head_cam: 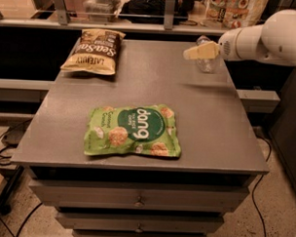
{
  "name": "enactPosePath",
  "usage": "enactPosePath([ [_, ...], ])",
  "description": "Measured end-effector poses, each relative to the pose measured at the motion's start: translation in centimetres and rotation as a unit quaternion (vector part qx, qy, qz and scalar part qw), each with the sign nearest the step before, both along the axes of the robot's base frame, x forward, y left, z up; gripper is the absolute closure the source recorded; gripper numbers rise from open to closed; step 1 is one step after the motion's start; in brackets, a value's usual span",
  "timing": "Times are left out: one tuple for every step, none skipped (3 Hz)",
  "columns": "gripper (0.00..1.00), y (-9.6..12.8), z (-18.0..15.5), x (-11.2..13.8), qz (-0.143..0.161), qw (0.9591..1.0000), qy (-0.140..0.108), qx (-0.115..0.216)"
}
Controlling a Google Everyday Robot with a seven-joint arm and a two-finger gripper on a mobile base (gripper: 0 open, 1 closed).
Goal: Move water bottle near brown chip bag
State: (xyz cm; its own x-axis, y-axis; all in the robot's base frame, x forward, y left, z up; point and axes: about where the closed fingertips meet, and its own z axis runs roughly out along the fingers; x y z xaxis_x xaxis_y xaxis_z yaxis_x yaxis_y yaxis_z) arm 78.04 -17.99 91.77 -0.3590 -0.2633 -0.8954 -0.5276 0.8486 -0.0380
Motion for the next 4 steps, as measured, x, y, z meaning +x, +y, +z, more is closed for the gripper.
enactPosePath([
  [0.00, -0.9, -2.6, 2.5, -0.042, 0.9985, 0.024, 0.027],
  [0.00, -1.4, -4.1, 3.7, -0.060, 0.9968, 0.039, 0.034],
  [0.26, -1.6, -5.7, 4.6, -0.065, 0.9953, 0.063, 0.036],
  [0.49, -1.5, -6.4, 4.7, -0.066, 0.9947, 0.072, 0.033],
])
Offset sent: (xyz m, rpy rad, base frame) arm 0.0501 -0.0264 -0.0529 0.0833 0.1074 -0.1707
